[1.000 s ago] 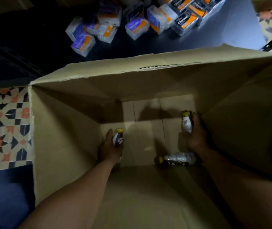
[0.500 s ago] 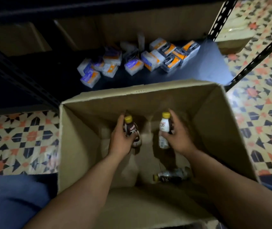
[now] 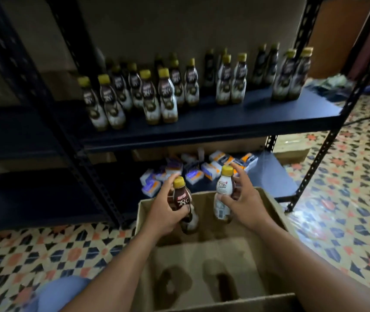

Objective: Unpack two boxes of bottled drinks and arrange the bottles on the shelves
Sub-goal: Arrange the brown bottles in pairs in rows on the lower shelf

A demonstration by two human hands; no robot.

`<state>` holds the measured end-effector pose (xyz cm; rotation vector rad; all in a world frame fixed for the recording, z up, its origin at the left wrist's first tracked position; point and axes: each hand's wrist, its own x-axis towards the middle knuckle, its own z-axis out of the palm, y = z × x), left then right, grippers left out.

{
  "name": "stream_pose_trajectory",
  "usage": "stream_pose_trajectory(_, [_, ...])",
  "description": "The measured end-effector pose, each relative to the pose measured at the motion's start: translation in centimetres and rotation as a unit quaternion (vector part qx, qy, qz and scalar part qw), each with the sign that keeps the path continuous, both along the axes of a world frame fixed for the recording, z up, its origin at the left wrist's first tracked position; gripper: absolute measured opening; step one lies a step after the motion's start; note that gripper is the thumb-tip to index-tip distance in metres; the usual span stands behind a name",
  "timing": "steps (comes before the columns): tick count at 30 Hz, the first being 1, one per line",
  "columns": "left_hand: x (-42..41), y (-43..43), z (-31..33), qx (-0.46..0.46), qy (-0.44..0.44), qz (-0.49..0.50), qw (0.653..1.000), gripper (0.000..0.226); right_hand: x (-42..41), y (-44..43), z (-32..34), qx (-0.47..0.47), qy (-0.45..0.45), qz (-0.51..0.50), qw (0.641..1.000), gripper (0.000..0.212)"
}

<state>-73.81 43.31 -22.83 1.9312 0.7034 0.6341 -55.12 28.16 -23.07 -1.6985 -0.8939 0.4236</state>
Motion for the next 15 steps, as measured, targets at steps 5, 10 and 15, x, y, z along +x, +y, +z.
stream_pose_trajectory(5, [1.1,2.1,9.1,0.065,-0.034,-0.009,0.997,0.085,1.5,1.5,7.7,0.058,-0.070,-0.001,0.996,0.093])
stream_pose_trajectory(10, [4.5,4.2,16.1,0.128,-0.068,-0.004,0.989,0.082,4.2,3.9,14.2,0.073,-0.121,-0.022,0.990,0.093])
stream_pose_trajectory(15, [8.5,6.0,19.9,0.145,-0.067,-0.025,0.987,0.083,7.3,6.3,17.9,0.078,-0.141,-0.037,0.986,0.090])
